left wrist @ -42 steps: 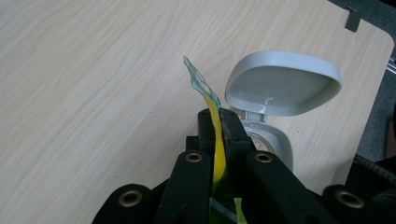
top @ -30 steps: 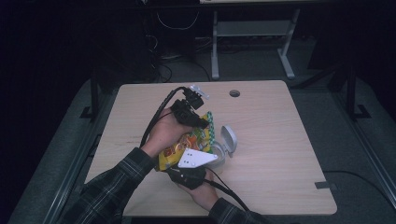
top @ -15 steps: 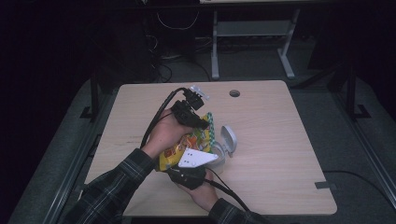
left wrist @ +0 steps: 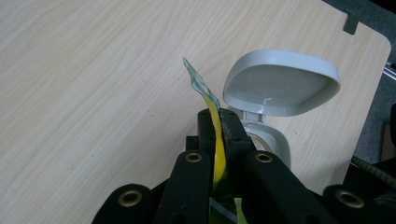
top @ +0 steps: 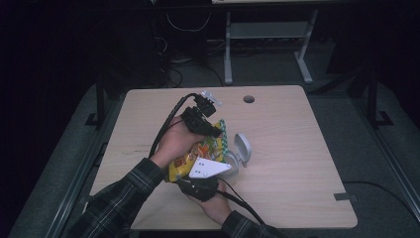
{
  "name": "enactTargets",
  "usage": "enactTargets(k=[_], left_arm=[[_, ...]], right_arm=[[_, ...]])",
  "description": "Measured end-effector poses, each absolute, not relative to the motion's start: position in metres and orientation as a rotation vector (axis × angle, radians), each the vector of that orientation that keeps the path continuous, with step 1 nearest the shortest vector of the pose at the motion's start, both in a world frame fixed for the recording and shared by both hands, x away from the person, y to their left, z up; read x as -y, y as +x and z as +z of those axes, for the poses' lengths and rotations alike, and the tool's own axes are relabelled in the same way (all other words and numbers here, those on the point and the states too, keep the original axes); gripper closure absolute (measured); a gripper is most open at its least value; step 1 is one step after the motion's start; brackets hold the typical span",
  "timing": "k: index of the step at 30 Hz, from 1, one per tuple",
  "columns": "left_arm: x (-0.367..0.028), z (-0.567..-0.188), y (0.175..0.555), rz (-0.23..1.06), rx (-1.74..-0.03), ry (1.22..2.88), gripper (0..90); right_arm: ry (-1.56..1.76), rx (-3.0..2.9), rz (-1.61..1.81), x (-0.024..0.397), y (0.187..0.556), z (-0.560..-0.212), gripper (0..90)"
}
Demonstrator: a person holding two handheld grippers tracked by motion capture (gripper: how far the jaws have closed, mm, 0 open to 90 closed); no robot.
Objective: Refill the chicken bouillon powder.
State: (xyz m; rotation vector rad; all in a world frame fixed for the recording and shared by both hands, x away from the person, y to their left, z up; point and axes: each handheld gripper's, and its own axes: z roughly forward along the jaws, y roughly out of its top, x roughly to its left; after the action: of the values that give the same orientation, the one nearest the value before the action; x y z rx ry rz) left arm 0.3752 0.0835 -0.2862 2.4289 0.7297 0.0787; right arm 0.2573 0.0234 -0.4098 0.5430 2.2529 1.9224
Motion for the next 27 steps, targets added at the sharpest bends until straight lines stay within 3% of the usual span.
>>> enactTargets(k=[27], left_arm=[[-0.0819,-0.2859,0.3757,0.086,-0.731,2.437,89.6]], right_arm=[[0.541,-2.248,1.933,-0.0229,0.2579,-0.4097,90.0]])
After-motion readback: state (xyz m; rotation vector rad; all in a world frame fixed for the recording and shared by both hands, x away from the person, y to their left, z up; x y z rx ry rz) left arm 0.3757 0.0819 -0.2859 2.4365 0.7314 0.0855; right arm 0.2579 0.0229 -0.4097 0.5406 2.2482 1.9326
